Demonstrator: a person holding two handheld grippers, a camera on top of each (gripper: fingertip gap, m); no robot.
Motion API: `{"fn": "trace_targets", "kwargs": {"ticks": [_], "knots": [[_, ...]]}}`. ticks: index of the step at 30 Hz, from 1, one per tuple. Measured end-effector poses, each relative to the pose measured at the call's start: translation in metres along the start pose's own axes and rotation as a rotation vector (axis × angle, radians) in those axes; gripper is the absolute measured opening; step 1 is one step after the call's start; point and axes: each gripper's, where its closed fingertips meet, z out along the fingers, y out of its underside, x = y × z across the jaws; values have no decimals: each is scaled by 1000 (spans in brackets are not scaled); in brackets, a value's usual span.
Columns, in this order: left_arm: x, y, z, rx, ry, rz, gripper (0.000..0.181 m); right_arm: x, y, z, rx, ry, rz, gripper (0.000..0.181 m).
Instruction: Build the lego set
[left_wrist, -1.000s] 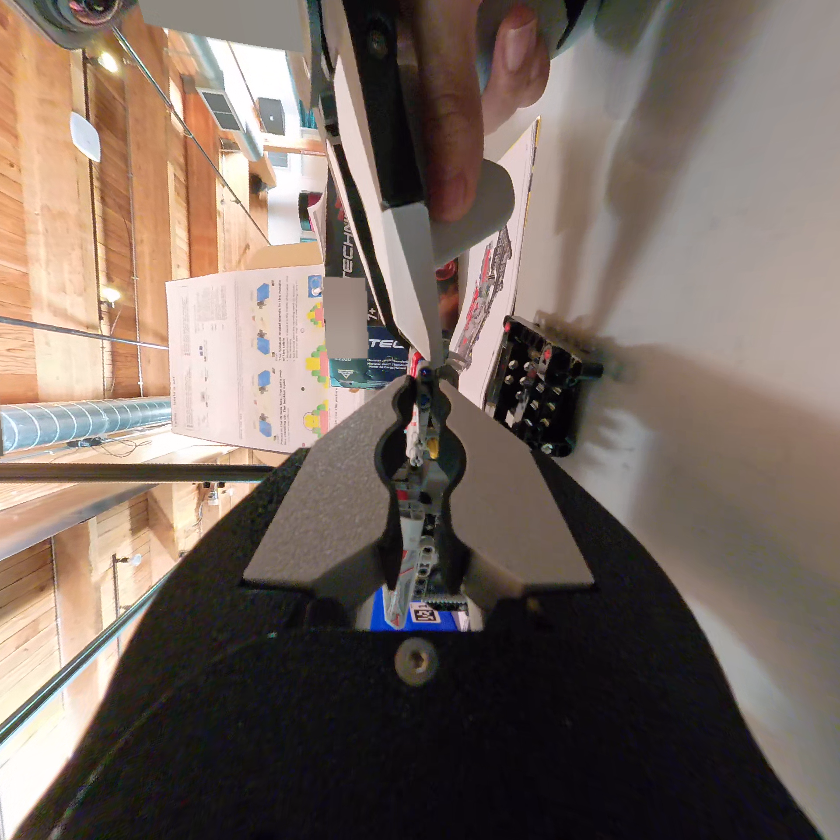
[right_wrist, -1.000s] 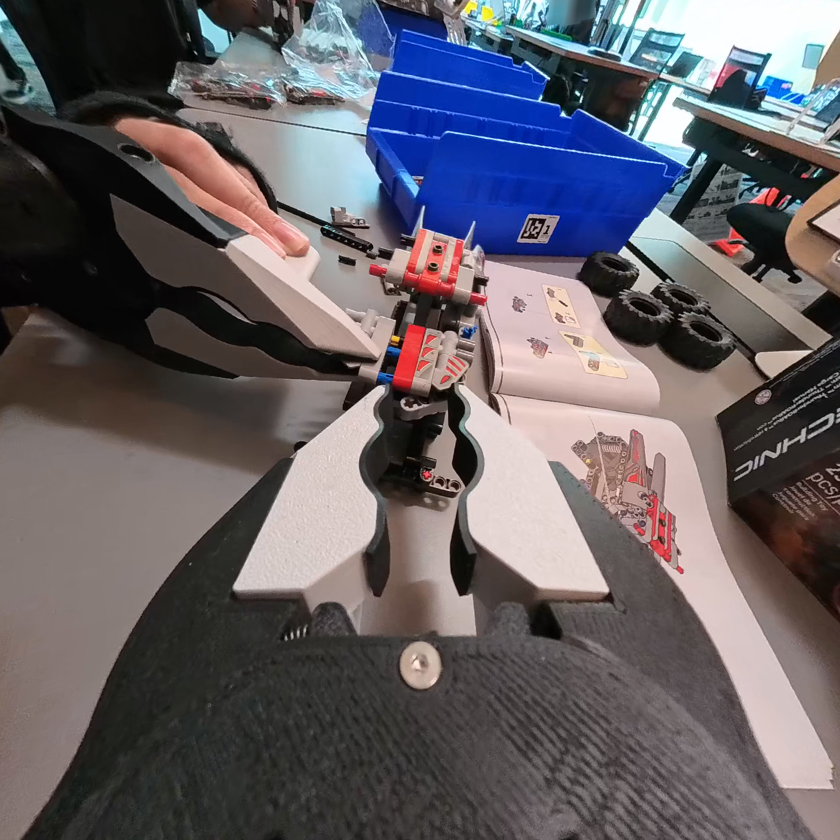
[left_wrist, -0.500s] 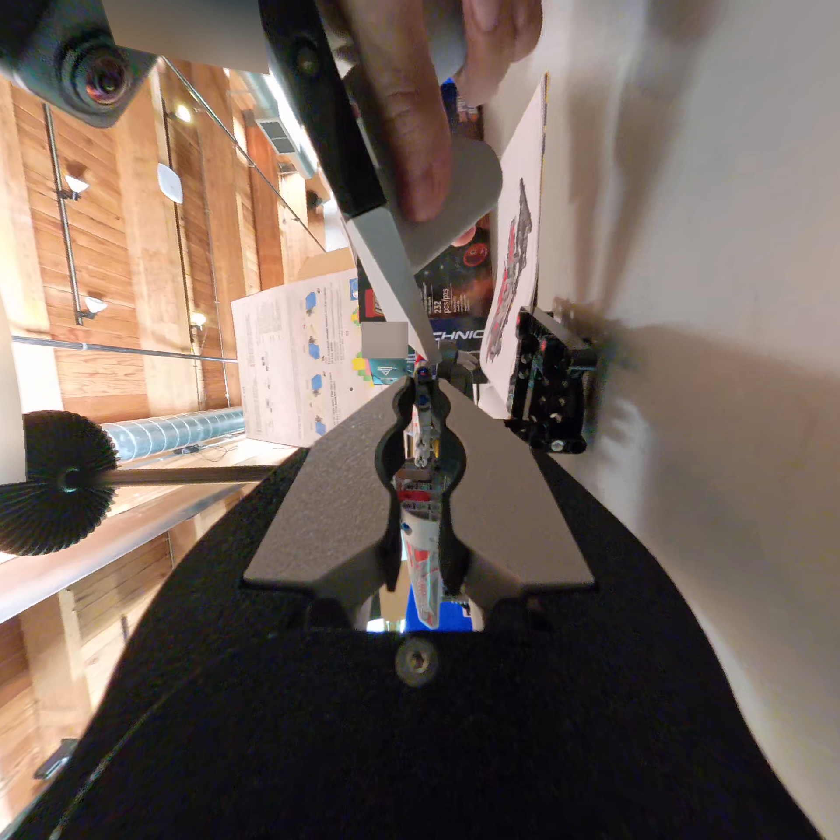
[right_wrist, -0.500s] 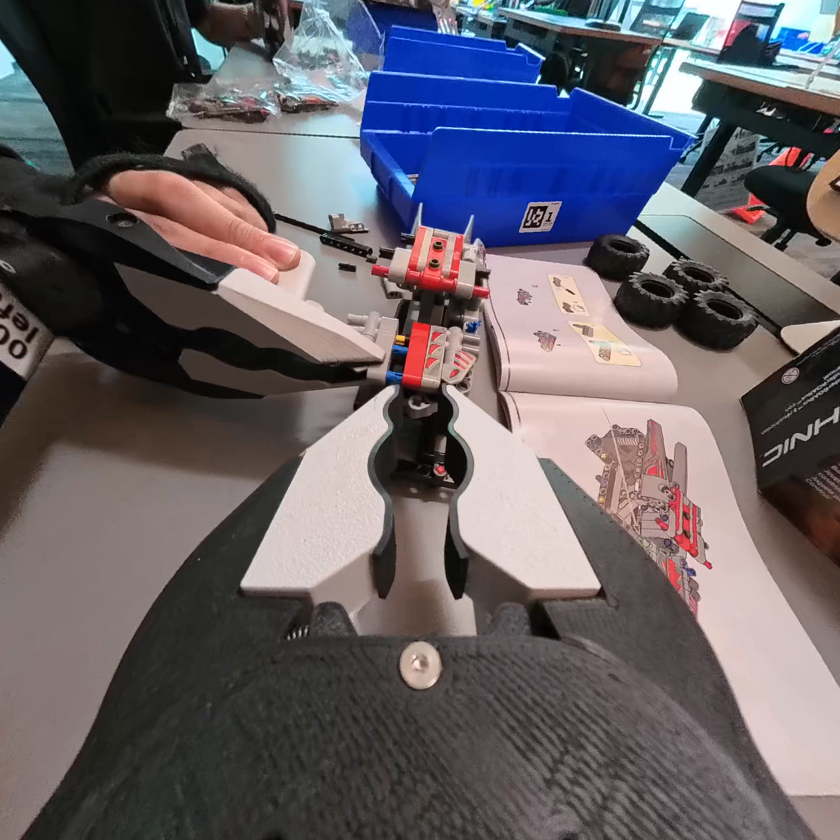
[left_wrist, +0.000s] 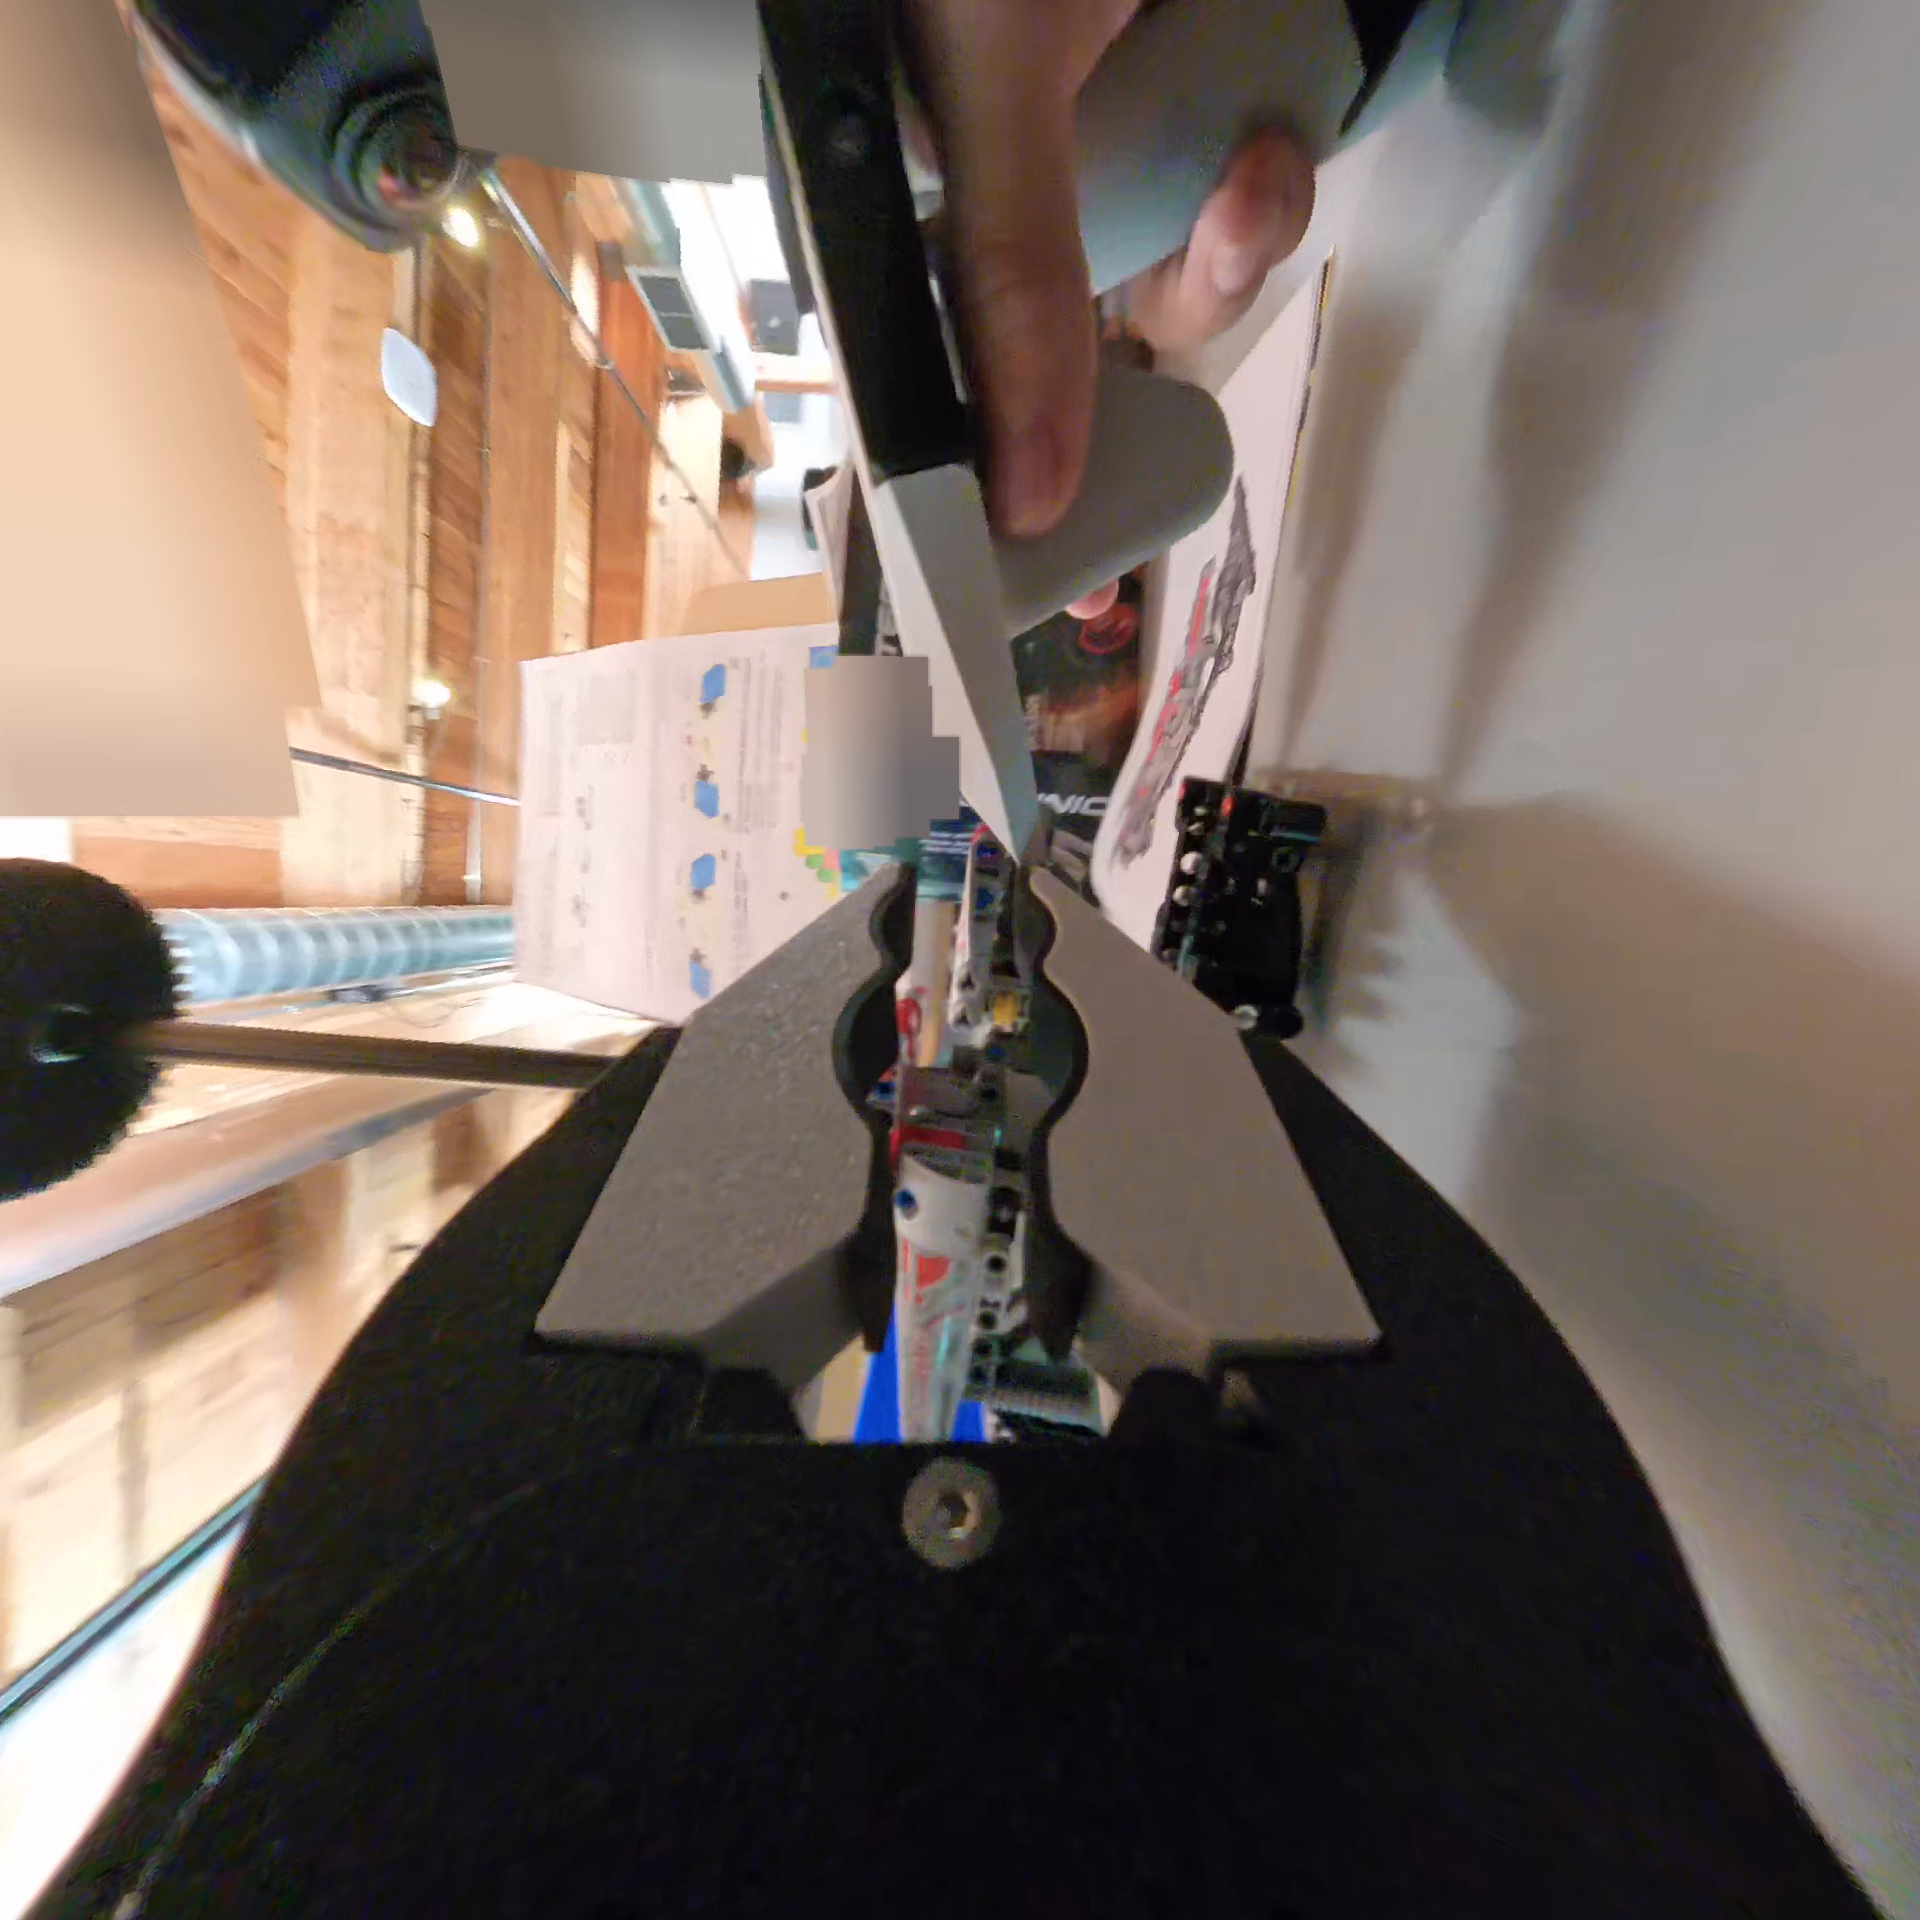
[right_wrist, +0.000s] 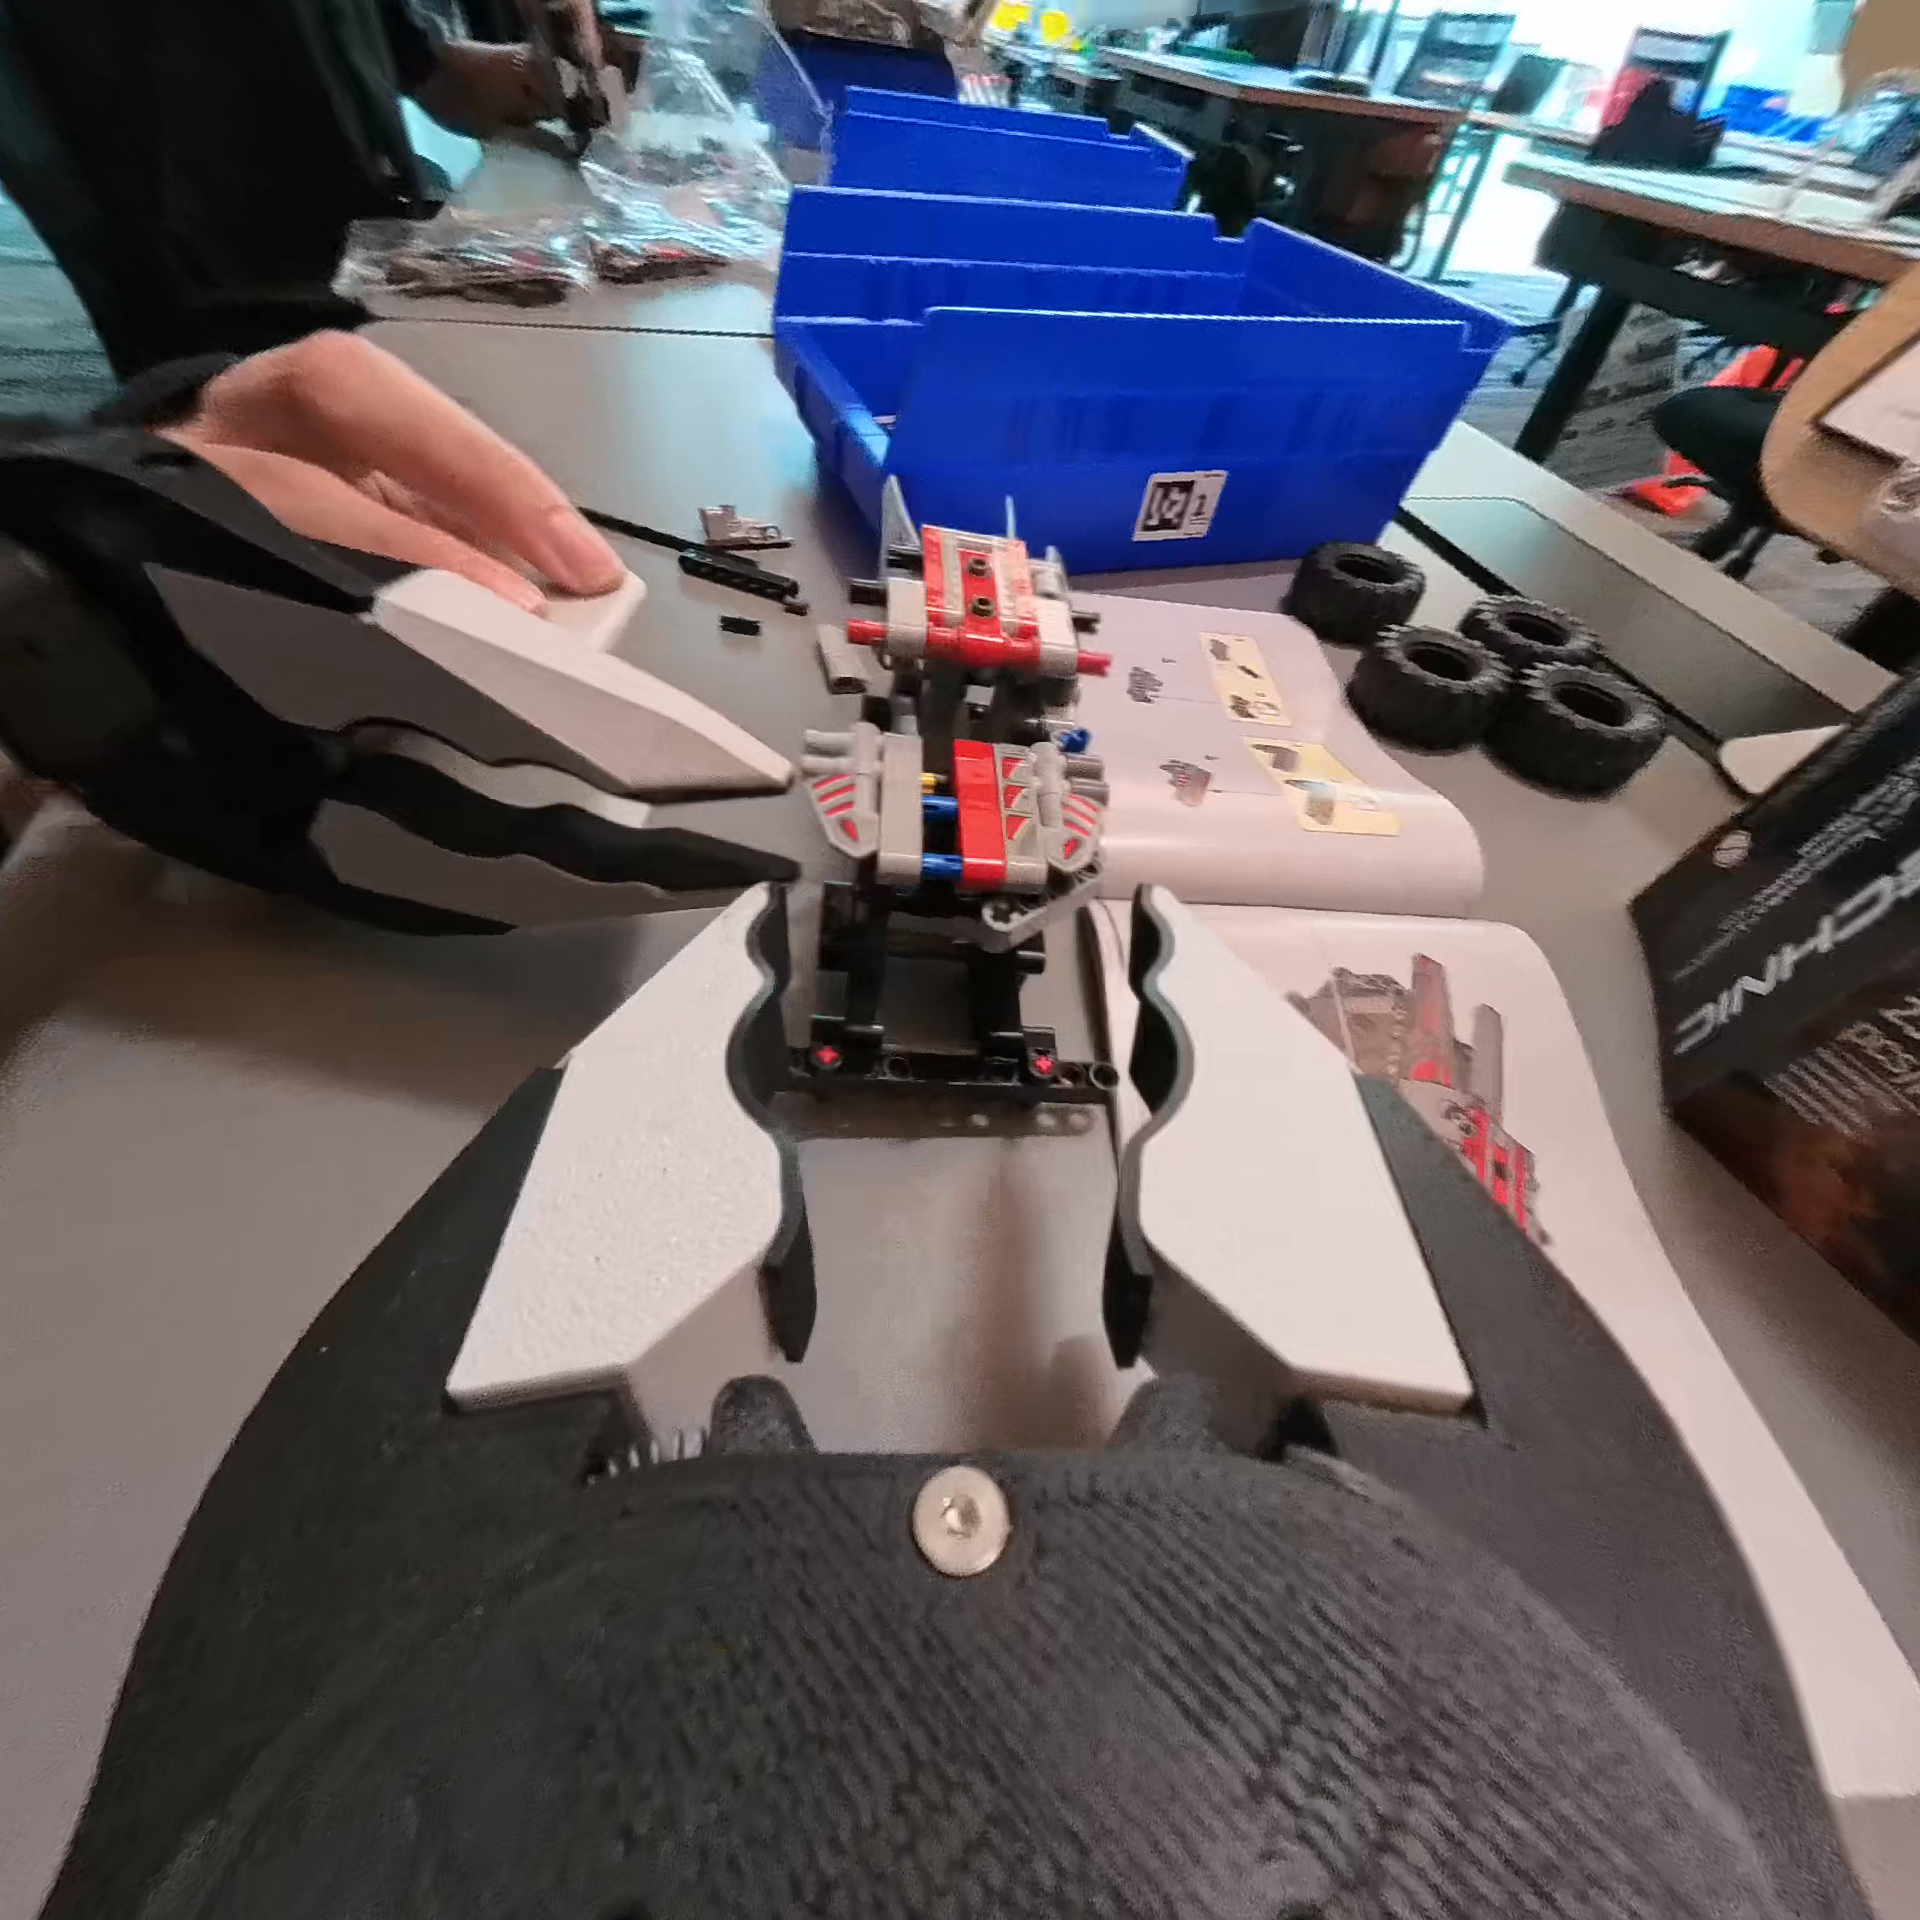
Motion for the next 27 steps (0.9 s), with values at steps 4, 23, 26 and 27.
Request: {"fn": "trace_targets", "kwargs": {"ticks": [4, 23, 26, 27], "knots": [[0, -1, -9, 72, 213, -206, 27, 5, 0, -7, 15, -14, 13, 63], [37, 27, 20, -73, 1300, -465, 78, 0, -2, 8, 15, -153, -46, 41], [39, 25, 20, -55, 1330, -477, 72, 0, -1, 9, 6, -142, -55, 39], [40, 24, 20, -46, 1331, -483, 71, 0, -1, 9, 5, -140, -59, 39]]}}
